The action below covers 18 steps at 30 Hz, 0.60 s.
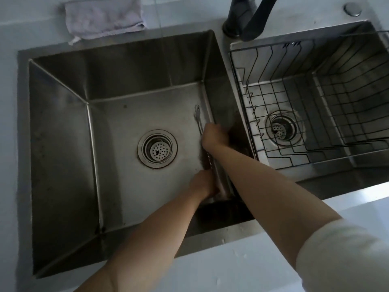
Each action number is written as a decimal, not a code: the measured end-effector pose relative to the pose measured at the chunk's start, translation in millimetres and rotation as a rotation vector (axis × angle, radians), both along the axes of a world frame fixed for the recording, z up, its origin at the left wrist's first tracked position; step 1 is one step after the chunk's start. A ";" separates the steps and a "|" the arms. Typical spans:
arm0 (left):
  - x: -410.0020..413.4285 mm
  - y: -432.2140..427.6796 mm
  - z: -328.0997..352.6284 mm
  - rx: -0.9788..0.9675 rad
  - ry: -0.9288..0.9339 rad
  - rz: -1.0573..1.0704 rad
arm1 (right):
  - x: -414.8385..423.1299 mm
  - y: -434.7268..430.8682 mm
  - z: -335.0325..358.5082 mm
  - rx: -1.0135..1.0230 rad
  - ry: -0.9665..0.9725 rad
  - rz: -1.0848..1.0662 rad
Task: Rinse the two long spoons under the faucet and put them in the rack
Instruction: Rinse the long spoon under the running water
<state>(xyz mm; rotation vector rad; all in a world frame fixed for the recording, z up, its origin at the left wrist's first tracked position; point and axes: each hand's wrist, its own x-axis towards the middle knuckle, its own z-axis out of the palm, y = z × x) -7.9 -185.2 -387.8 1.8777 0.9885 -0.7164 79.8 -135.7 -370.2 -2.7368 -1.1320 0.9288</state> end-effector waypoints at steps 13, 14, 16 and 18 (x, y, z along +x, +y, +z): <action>1.3 -2.3 2.5 0.101 0.022 -0.093 | -2.5 -7.8 -4.6 -0.065 -0.010 0.132; 0.8 -1.7 3.6 0.105 0.017 -0.099 | -2.6 -8.1 -0.2 -0.062 -0.009 0.131; -1.3 -0.3 8.6 0.130 0.003 -0.103 | -2.9 -8.1 10.2 -0.060 -0.004 0.136; -4.4 2.4 16.5 0.191 -0.028 -0.127 | -5.0 -7.3 20.7 -0.044 0.017 0.142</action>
